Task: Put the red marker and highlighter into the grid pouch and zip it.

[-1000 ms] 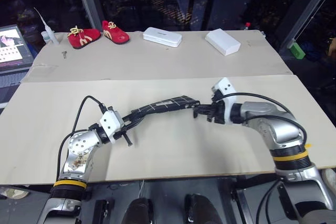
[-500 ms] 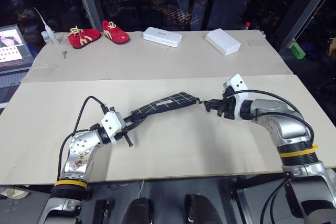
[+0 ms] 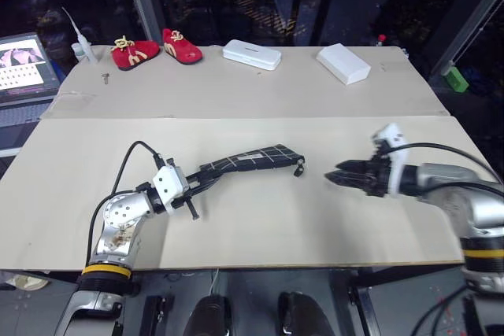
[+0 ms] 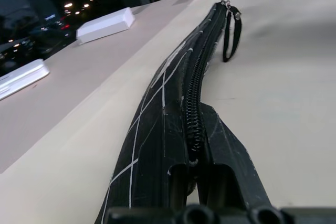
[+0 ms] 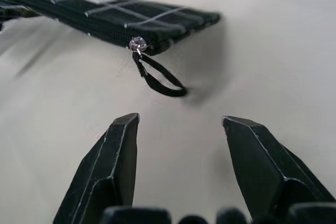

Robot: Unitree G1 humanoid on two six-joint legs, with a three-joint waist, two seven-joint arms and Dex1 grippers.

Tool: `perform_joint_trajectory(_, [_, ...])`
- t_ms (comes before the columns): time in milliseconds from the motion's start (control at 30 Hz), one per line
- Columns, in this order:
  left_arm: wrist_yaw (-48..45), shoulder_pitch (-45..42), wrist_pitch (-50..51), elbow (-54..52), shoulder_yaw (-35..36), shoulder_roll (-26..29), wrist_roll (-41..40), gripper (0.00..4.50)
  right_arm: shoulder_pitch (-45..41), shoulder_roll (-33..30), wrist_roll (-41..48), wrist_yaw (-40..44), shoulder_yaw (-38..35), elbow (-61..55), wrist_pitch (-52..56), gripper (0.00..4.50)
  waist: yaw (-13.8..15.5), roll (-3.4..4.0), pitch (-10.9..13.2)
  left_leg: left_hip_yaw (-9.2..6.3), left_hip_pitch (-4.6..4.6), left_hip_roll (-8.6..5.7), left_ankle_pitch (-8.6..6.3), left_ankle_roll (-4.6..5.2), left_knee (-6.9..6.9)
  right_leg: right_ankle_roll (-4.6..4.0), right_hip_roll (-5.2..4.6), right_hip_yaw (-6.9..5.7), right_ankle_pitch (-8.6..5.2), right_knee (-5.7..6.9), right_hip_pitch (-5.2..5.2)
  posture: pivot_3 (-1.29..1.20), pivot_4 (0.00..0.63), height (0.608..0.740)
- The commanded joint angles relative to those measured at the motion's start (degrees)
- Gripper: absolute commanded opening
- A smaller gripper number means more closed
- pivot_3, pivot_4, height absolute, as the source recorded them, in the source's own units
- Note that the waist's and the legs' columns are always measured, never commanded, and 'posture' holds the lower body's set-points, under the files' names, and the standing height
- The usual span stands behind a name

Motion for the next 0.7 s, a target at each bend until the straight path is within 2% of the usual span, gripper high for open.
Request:
perform_joint_trajectory(33, [-2.95, -3.87, -3.77, 2.3, -2.03, -1.24, 0.13, 0.0, 5.82, -1.13, 3.37, 1.9, -6.19, -6.95, -2.65, 2.83, -0.03, -0.01, 0.0, -0.01, 0.01, -0.01, 0.0, 0.0, 0.0, 0.0, 0.0, 0.0, 0.0, 0.01, 0.01, 0.0, 0.15, 0.74])
perform_joint_trajectory(233, [-7.27, -9.3, -13.47, 13.39, -6.39, -3.54, 4.03, 0.0, 11.35, 2.05, 1.31, -2.96, -4.39, -10.27, -4.09, 2.83, -0.45, -0.05, 0.03, -0.05, 0.37, -0.03, 0.0, 0.0, 0.13, 0.02, 0.0, 0.13, 0.0, -0.04, 0.36, 0.0, 0.15, 0.74])
perform_joint_trajectory(300, [-8.15, -10.47, -14.01, 15.96, -6.85, -3.96, 3.97, 0.81, 11.44, 2.78, 0.66, -4.07, -3.3, -10.59, -4.44, 2.88, -0.57, -0.05, 0.03, -0.08, 0.55, -0.02, 0.0, 0.0, 0.13, 0.11, 0.03, 0.14, -0.07, -0.09, 0.56, 0.0, 0.15, 0.74])
perform_joint_trajectory(400, [-9.82, -11.18, -13.05, 16.89, -7.11, -4.36, 2.72, 1.71, 11.36, 3.26, 0.57, -5.38, -2.47, -10.54, -4.45, 2.88, -0.57, -0.05, 0.03, -0.21, 0.5, 0.0, -0.01, 0.01, 0.13, 0.12, 0.05, 0.14, -0.07, -0.16, 0.55, 0.0, 0.15, 0.74])
perform_joint_trajectory(433, [-9.93, -10.89, -11.85, 15.88, -6.95, -4.46, 1.96, 2.13, 11.51, 3.19, 0.46, -5.73, -2.35, -10.38, -4.45, 2.88, -0.52, -0.05, 0.03, -0.24, 0.48, 0.0, -0.01, 0.02, 0.13, 0.06, 0.05, 0.13, -0.03, -0.17, 0.55, 0.0, 0.15, 0.74])
perform_joint_trajectory(600, [-8.53, -5.21, 10.17, -0.2, -3.4, -1.53, -8.38, 3.96, 11.75, 1.94, -0.34, -5.24, -3.32, -7.36, -6.13, 2.88, -0.47, -0.05, 0.03, -0.31, 0.39, 0.01, -0.09, 0.14, 0.12, 0.13, -0.01, 0.12, -0.06, -0.22, 0.53, 0.0, 0.15, 0.74])
perform_joint_trajectory(700, [-3.76, -2.21, 26.34, -11.32, -0.73, 0.73, -15.49, 3.96, 9.97, 1.51, -0.8, -4.88, -3.79, -3.97, -7.5, 2.88, -0.54, -0.05, 0.03, -0.35, 0.4, 0.01, -0.09, 0.15, 0.12, 0.16, -0.02, 0.12, -0.07, -0.23, 0.56, 0.0, 0.15, 0.74])
